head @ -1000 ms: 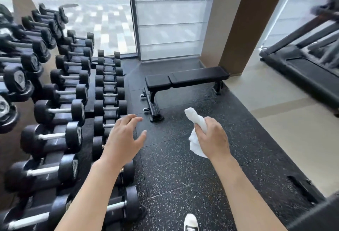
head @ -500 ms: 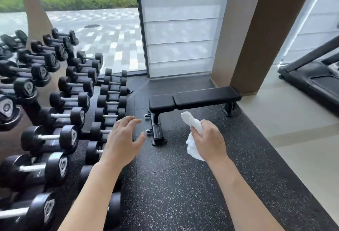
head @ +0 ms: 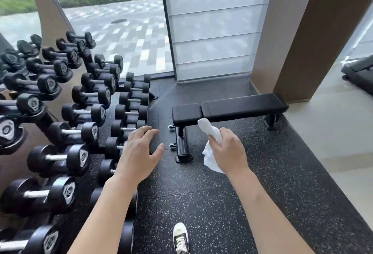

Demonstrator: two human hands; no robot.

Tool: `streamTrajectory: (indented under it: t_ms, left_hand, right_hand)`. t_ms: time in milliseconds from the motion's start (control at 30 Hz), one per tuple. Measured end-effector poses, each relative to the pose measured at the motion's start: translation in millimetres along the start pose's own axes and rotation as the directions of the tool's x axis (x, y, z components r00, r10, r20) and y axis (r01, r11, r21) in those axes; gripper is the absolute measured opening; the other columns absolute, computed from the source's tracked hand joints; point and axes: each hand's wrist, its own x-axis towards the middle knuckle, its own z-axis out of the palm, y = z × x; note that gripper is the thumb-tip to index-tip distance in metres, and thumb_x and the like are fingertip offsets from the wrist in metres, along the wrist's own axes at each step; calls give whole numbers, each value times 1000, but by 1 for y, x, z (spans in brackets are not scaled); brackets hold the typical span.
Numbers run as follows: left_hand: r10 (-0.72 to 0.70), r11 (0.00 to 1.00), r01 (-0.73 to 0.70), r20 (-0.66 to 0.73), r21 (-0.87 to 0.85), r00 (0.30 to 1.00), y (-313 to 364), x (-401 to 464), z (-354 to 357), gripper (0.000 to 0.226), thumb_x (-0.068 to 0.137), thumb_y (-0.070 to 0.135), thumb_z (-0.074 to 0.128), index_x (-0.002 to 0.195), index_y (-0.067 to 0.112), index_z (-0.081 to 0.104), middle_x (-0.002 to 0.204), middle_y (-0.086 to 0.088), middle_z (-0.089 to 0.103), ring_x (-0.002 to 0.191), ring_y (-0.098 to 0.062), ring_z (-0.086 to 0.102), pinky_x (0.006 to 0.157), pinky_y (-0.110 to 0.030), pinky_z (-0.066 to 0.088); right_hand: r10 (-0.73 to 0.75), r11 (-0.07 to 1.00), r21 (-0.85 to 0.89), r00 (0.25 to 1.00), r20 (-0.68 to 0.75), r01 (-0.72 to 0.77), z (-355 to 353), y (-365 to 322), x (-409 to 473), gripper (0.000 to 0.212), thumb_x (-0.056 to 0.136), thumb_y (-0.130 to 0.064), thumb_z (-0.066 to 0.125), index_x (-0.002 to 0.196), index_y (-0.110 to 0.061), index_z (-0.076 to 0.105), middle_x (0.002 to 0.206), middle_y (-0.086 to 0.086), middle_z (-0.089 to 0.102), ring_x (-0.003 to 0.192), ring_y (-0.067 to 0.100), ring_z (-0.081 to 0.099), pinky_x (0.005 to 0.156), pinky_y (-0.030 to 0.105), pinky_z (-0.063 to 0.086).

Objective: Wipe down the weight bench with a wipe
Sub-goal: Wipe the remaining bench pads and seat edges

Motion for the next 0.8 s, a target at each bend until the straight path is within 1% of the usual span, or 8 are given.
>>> streamTrajectory:
  t_ms: [100, 233, 400, 500, 633, 800]
  left_hand:
    - [16, 999, -16, 3, -38, 1000, 5, 37, 13, 51, 98, 38, 65, 144, 19, 59, 150, 1, 51, 144, -18, 36, 123, -40, 31]
    - [43, 998, -43, 9, -35, 999, 5, 100, 34, 51, 99, 38, 65, 146, 20, 58, 151, 2, 50, 144, -17, 35, 122, -37, 29]
    - [70, 996, -67, 42, -65, 997, -14, 194, 55, 52, 99, 41, 63, 147, 22, 56, 153, 1, 49, 146, -20, 35, 122, -43, 33]
    - [69, 996, -65, 52, -61, 996, -33, 251, 59, 53, 98, 43, 62, 147, 22, 56, 152, 1, 49, 145, -21, 36, 120, -44, 35]
    - [74, 994, -69, 50, -87, 996, -58, 321, 55, 53, 99, 42, 63, 147, 22, 55, 152, 1, 48, 145, -21, 36, 121, -44, 34]
    - [85, 992, -80, 43, -98, 995, -74, 389, 56, 51, 99, 39, 64, 146, 22, 56, 152, 0, 48, 145, -19, 35, 122, -39, 29]
  right_hand:
    - [4, 1000, 5, 1000, -13, -4, 2, 9, 32, 23, 100, -37, 60, 85, -22, 52, 80, -10, 54, 74, 13, 53, 66, 30, 40]
    - [12, 1000, -22, 999, -32, -12, 10, 17, 86, 25, 99, -38, 60, 82, -24, 49, 80, -10, 53, 75, 15, 52, 66, 31, 37]
    - [19, 999, -47, 999, -45, -21, 34, 18, 171, 29, 99, -37, 60, 78, -25, 46, 78, -10, 51, 73, 14, 50, 64, 30, 33]
    - [18, 996, -82, 1000, -25, -20, 52, 12, 227, 29, 99, -38, 59, 79, -21, 47, 80, -9, 52, 76, 16, 50, 65, 33, 36]
    - [10, 997, -81, 999, -53, -14, 76, -5, 296, 25, 99, -41, 59, 83, -22, 53, 82, -11, 55, 78, 14, 52, 67, 32, 39]
    - [-32, 996, -83, 998, -56, 28, 102, -23, 358, 22, 100, -39, 60, 88, -22, 54, 84, -10, 57, 77, 13, 54, 67, 32, 45]
